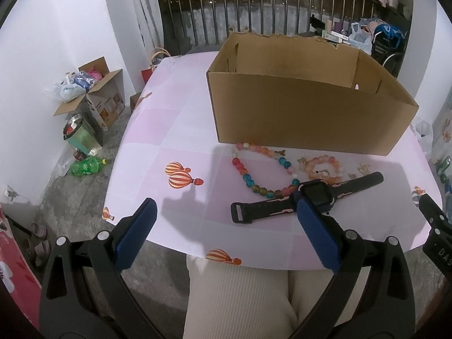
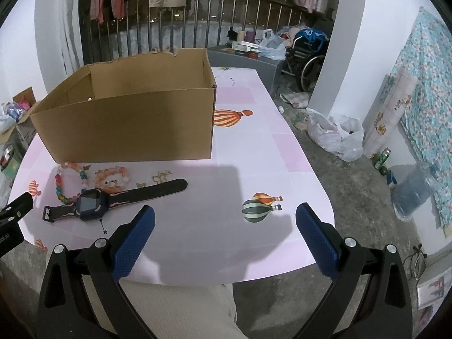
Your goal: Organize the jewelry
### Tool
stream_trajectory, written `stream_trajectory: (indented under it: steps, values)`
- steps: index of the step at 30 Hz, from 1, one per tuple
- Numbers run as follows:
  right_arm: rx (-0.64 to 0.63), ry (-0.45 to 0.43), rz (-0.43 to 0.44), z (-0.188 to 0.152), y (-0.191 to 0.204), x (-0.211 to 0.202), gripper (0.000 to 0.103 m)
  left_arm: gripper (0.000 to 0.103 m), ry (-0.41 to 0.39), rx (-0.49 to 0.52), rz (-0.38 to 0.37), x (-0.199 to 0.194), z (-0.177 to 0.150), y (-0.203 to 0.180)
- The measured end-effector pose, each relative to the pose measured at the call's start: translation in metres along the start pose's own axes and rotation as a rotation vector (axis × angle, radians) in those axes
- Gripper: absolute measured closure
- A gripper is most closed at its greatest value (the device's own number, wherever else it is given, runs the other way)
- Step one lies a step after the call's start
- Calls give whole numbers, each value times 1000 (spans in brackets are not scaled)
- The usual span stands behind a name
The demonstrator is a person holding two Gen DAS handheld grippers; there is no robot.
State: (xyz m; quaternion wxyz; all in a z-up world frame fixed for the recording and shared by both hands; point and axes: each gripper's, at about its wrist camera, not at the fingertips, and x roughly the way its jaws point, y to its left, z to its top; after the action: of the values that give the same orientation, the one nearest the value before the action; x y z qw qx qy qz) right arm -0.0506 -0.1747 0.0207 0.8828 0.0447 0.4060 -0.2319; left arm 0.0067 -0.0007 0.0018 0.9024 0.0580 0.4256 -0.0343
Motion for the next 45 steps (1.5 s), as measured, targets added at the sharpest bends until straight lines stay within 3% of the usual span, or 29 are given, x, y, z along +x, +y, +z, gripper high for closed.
stream_trajectory:
  steps: [31, 45]
  values:
    - [-7, 9, 10, -1, 4, -3, 6, 7, 4, 0, -3, -2, -2, -2]
    - [-47, 76, 53, 7, 13, 32, 6, 7, 24, 5, -10, 17, 4, 6]
